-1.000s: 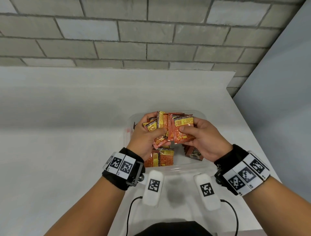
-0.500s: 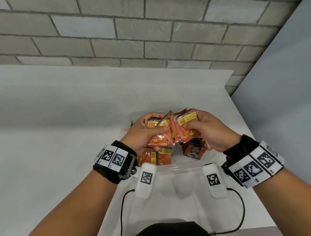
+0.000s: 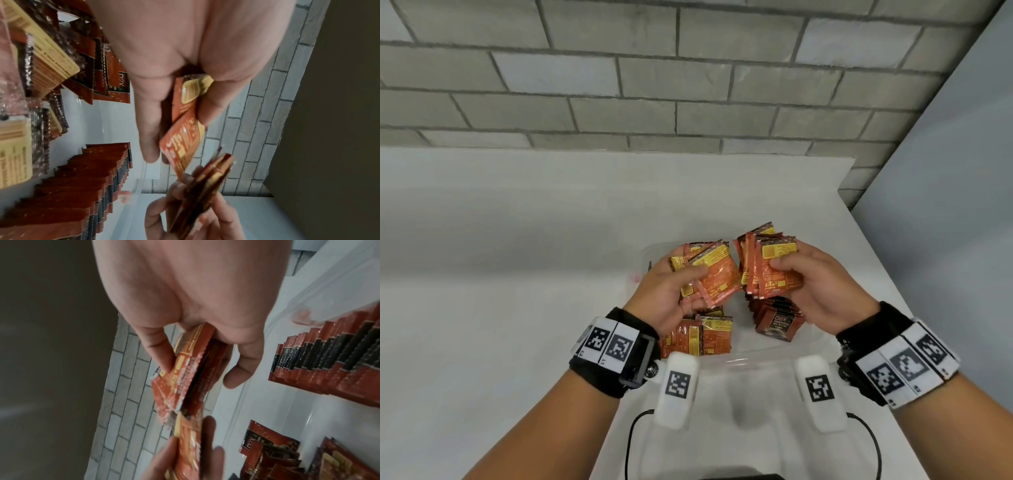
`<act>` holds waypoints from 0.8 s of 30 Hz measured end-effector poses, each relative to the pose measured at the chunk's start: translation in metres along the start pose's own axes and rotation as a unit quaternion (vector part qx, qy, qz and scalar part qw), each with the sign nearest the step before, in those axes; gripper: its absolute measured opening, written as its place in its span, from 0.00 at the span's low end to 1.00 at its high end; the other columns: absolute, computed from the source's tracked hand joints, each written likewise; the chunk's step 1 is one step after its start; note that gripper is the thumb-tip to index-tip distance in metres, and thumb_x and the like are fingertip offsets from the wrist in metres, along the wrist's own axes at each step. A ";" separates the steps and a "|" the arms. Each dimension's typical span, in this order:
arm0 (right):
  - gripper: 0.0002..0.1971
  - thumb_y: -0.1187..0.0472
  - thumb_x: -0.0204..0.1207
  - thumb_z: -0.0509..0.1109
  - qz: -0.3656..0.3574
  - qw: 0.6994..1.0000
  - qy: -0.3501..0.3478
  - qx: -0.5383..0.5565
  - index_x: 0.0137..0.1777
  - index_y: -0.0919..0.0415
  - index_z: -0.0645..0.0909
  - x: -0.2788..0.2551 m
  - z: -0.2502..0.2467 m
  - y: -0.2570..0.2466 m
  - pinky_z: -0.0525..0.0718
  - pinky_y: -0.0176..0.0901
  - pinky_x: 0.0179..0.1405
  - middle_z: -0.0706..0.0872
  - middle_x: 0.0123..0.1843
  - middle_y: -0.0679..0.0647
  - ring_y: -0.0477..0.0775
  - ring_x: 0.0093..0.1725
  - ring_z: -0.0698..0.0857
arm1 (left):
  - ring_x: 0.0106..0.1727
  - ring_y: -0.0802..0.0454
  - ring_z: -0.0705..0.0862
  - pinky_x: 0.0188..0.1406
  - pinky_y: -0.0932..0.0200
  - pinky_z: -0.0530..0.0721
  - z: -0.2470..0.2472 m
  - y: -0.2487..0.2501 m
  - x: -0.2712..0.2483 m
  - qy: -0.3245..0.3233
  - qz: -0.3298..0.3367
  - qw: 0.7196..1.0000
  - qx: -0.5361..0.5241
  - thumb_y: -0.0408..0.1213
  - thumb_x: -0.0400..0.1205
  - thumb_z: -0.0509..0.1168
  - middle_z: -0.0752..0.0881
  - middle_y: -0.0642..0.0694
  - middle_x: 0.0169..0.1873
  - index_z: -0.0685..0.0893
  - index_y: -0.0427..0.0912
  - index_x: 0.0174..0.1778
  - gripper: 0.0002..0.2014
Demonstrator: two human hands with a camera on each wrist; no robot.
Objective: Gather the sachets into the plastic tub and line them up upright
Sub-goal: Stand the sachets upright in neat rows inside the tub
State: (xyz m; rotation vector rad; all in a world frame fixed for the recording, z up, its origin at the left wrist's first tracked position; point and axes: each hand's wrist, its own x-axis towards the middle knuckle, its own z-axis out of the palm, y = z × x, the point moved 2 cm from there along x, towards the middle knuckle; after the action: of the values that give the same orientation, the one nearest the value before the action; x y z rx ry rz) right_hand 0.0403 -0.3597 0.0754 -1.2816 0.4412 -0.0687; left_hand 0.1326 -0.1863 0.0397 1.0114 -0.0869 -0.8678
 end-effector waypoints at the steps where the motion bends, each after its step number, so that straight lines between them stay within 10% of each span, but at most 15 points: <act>1: 0.13 0.73 0.78 0.61 0.007 1.000 -0.007 -0.020 0.59 0.63 0.80 0.000 0.003 0.002 0.86 0.51 0.50 0.90 0.49 0.58 0.55 0.45 0.87 | 0.51 0.39 0.88 0.49 0.41 0.89 0.001 0.000 0.000 -0.003 0.011 1.000 0.028 0.28 0.73 0.68 0.89 0.38 0.49 0.75 0.37 0.65 0.23; 7: 0.14 0.73 0.80 0.63 0.032 0.997 -0.028 -0.071 0.63 0.62 0.77 0.000 0.016 0.010 0.87 0.49 0.52 0.88 0.56 0.60 0.56 0.51 0.88 | 0.58 0.38 0.87 0.54 0.38 0.86 0.004 -0.004 0.006 0.026 0.014 0.993 0.117 0.35 0.72 0.74 0.87 0.35 0.58 0.74 0.34 0.71 0.31; 11: 0.14 0.72 0.80 0.62 0.018 0.999 -0.001 -0.031 0.63 0.61 0.78 0.002 0.012 0.007 0.88 0.45 0.47 0.89 0.51 0.56 0.51 0.46 0.88 | 0.54 0.35 0.83 0.50 0.38 0.86 0.004 0.000 0.006 0.020 -0.008 1.000 -0.020 0.35 0.85 0.57 0.89 0.38 0.48 0.80 0.35 0.57 0.10; 24: 0.14 0.67 0.82 0.61 0.076 0.975 -0.005 0.211 0.66 0.69 0.75 0.005 0.033 0.021 0.89 0.55 0.51 0.87 0.59 0.67 0.62 0.58 0.88 | 0.57 0.43 0.85 0.56 0.44 0.86 0.028 0.004 0.010 0.017 0.151 0.986 -0.065 0.25 0.84 0.57 0.85 0.37 0.55 0.76 0.39 0.58 0.09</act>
State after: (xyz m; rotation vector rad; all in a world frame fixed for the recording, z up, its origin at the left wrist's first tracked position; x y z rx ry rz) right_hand 0.0523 -0.3245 0.0615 -0.8278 0.4846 -0.0256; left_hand 0.1293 -0.2124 0.0551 0.8632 -0.1490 -0.5712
